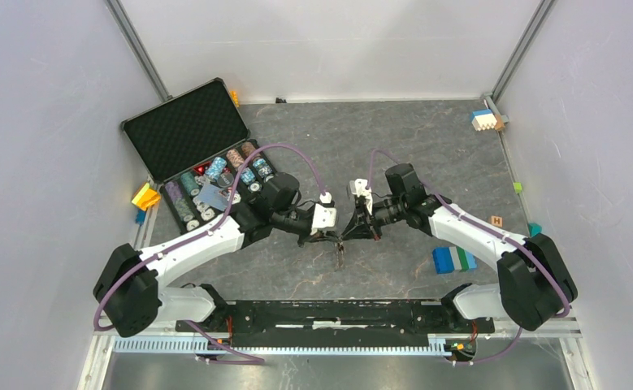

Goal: Put the keys on the keyring

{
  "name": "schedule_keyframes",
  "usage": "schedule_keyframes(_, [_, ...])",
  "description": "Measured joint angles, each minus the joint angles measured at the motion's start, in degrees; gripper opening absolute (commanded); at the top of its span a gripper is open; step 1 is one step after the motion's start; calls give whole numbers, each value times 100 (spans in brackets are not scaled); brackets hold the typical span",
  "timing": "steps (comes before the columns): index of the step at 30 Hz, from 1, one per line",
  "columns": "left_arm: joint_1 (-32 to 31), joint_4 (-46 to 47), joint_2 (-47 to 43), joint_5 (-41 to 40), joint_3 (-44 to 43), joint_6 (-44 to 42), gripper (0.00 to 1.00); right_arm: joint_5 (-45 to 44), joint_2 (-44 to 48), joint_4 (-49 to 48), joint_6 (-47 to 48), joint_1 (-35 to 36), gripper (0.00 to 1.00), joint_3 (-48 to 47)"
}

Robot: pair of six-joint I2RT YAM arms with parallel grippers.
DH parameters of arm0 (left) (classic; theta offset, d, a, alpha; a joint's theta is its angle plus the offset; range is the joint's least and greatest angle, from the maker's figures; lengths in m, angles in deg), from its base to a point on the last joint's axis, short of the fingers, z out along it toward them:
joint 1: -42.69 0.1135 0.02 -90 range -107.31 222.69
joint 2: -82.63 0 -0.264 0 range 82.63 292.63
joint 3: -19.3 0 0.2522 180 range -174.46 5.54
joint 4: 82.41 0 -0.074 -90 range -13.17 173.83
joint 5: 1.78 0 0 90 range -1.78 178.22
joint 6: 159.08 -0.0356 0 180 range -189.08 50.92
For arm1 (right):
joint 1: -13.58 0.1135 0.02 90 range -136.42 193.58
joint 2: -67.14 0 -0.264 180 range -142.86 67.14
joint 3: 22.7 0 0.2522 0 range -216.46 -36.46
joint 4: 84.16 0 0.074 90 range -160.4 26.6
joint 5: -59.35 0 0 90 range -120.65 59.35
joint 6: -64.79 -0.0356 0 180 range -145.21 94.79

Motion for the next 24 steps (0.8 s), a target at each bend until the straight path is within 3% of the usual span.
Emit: schedule_keyframes(24, [94, -149, -76, 678, 2, -236, 2, 363, 0, 195, 264, 0, 18, -44])
